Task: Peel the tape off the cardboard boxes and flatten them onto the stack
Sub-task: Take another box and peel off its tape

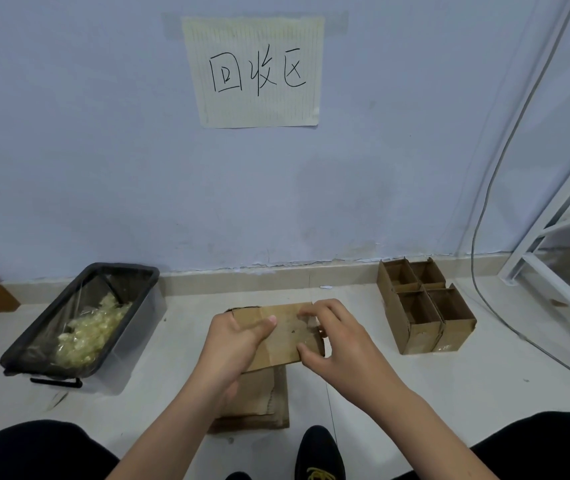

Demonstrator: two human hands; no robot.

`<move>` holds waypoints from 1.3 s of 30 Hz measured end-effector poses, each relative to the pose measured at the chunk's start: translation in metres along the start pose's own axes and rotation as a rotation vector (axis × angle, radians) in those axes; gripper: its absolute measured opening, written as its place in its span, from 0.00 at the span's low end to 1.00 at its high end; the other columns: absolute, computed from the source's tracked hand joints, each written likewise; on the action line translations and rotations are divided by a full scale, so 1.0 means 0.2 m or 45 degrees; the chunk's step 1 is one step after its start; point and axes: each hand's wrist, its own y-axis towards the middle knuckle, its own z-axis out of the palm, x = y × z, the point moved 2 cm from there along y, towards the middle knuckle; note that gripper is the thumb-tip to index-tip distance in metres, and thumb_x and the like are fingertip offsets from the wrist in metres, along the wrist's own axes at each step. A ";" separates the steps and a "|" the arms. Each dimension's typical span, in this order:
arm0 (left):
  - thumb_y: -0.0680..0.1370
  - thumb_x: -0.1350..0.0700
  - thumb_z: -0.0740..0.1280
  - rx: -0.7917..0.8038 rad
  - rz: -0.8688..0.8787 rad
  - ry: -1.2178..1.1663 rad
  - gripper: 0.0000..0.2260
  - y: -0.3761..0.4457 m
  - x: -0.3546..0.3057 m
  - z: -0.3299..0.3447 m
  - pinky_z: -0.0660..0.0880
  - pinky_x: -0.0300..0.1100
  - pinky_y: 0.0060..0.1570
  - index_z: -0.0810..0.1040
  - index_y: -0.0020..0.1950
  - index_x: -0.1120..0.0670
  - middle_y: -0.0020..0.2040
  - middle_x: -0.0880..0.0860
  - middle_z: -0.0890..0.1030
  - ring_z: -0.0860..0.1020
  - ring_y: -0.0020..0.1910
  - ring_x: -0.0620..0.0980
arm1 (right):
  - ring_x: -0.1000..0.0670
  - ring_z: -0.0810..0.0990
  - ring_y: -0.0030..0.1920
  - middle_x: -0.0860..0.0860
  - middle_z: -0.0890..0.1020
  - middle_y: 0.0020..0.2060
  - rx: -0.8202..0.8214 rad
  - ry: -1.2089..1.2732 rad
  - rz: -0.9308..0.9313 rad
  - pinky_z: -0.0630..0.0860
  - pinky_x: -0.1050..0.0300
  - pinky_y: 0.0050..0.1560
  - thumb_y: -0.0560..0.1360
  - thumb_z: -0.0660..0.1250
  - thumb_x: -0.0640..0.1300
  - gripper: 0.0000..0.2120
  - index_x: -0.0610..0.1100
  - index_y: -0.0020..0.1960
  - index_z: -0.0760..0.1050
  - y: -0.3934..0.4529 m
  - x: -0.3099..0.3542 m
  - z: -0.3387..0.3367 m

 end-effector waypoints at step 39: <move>0.78 0.62 0.72 -0.046 -0.067 -0.142 0.04 -0.01 -0.02 -0.01 0.83 0.49 0.47 0.85 0.50 0.62 0.45 0.59 0.87 0.87 0.45 0.57 | 0.61 0.71 0.59 0.65 0.72 0.56 -0.109 0.046 -0.006 0.65 0.75 0.57 0.78 0.69 0.48 0.03 0.52 0.51 0.76 -0.01 0.03 0.01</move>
